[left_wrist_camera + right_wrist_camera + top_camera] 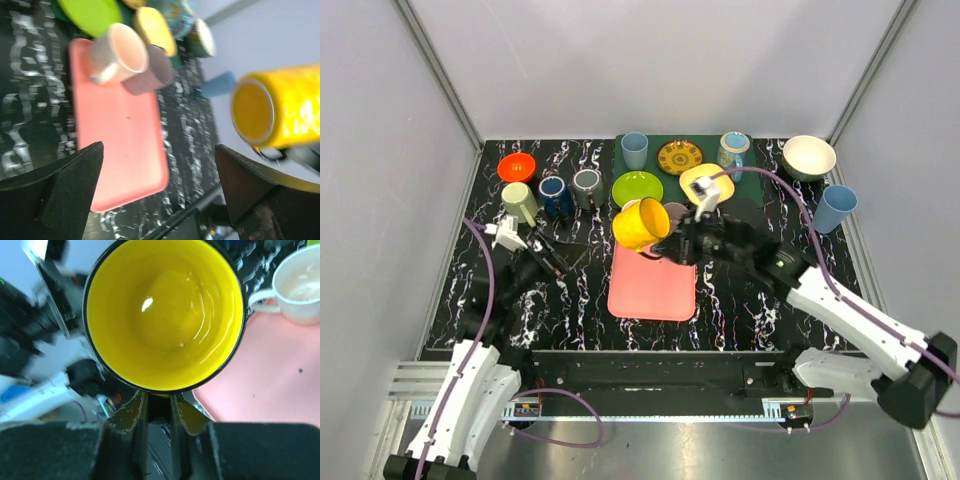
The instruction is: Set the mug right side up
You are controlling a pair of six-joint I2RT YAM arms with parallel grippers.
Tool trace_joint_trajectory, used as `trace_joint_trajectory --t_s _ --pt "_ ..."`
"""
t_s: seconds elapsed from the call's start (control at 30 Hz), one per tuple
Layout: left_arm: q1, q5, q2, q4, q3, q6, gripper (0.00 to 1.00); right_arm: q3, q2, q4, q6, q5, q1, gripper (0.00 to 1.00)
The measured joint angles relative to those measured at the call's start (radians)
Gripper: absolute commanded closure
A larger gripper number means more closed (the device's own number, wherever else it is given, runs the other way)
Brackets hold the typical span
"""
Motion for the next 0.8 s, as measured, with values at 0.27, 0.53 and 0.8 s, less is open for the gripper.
trace_joint_trajectory --t_s 0.27,0.53,0.8 --pt "-0.062 0.239 0.007 0.571 -0.214 -0.290 0.01 -0.338 -0.052 0.573 0.420 -0.241 -0.180 1.00" --pt "-0.351 0.201 0.123 0.735 -0.091 -0.255 0.05 -0.357 0.033 0.921 0.616 -0.355 -0.176 1.00" --pt "-0.414 0.140 0.286 0.855 -0.085 -0.259 0.21 -0.357 0.048 1.022 0.665 -0.399 -0.176 1.00"
